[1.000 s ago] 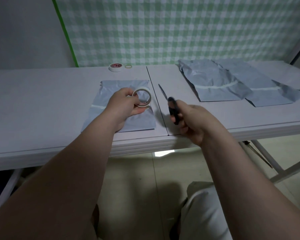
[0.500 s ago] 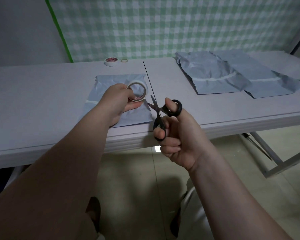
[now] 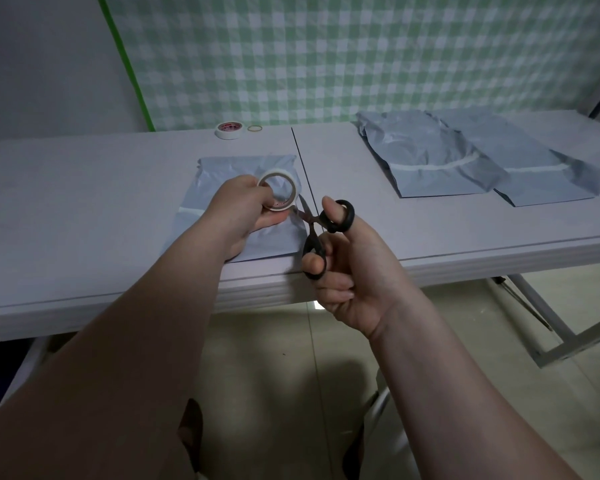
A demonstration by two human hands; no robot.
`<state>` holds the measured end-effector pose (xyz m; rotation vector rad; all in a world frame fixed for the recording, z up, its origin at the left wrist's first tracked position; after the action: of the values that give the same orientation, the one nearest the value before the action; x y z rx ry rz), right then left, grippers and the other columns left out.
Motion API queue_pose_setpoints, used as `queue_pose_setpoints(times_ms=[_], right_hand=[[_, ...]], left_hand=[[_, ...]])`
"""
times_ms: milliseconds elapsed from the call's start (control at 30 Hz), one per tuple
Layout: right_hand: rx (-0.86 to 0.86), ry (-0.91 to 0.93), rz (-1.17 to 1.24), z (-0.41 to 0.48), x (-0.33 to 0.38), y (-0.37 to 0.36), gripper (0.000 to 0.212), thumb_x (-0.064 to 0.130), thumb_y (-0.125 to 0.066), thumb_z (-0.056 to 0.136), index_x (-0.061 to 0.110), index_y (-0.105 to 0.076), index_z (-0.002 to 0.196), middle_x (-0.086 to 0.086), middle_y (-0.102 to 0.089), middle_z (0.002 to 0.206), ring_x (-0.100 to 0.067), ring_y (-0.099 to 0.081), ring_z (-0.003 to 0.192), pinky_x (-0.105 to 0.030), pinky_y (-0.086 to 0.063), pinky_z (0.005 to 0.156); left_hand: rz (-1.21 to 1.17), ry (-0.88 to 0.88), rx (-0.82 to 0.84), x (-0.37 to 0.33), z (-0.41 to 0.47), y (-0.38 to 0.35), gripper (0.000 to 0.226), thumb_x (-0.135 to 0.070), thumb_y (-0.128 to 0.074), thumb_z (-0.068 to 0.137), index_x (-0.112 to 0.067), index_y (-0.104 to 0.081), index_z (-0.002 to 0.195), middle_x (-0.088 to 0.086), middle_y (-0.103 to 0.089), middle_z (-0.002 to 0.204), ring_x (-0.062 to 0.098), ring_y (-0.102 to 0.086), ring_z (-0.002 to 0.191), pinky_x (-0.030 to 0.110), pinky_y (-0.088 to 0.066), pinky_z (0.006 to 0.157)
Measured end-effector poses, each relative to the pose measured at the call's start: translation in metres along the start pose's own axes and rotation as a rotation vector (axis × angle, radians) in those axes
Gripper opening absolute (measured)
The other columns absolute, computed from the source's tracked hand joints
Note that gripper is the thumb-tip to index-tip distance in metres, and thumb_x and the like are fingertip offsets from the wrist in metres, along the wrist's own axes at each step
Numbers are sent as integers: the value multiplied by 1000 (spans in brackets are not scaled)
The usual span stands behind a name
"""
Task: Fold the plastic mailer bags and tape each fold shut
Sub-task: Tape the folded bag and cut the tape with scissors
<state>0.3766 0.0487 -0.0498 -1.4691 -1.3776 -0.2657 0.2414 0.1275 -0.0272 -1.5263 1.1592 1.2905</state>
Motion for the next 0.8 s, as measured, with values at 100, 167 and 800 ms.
queue_pose_setpoints(times_ms=[100, 167, 800], right_hand=[[-12, 11, -20, 5, 4, -2, 43, 55, -55, 84, 19, -43, 65, -1, -48, 51, -4, -20, 28, -12, -13, 29], [-22, 14, -34, 7, 5, -1, 44, 55, -55, 85, 18, -45, 61, -1, -48, 51, -4, -20, 28, -12, -12, 29], [-70, 87, -157, 8, 8, 3, 30, 50, -59, 81, 22, -50, 74, 0, -46, 53, -3, -18, 32, -14, -11, 34]], left_hand=[[4, 5, 3, 1, 1, 0, 18, 11, -42, 87, -2, -52, 80, 13, -61, 85, 17, -67, 71, 29, -59, 75], [6, 13, -1, 3, 2, 1, 17, 10, -42, 87, -2, -53, 82, 13, -61, 87, 18, -68, 71, 29, -59, 75], [29, 25, 14, 7, 8, 1, 18, 9, -40, 85, -3, -53, 80, 18, -59, 92, 27, -67, 80, 31, -59, 76]])
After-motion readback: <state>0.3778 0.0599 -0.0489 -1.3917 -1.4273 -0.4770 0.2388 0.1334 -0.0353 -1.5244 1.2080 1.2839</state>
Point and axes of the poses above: each hand's wrist, its own z-axis towards the middle knuckle, its own y-axis out of the back of the hand, x = y × z, the point moved 9 cm from there along z, towards the middle knuckle
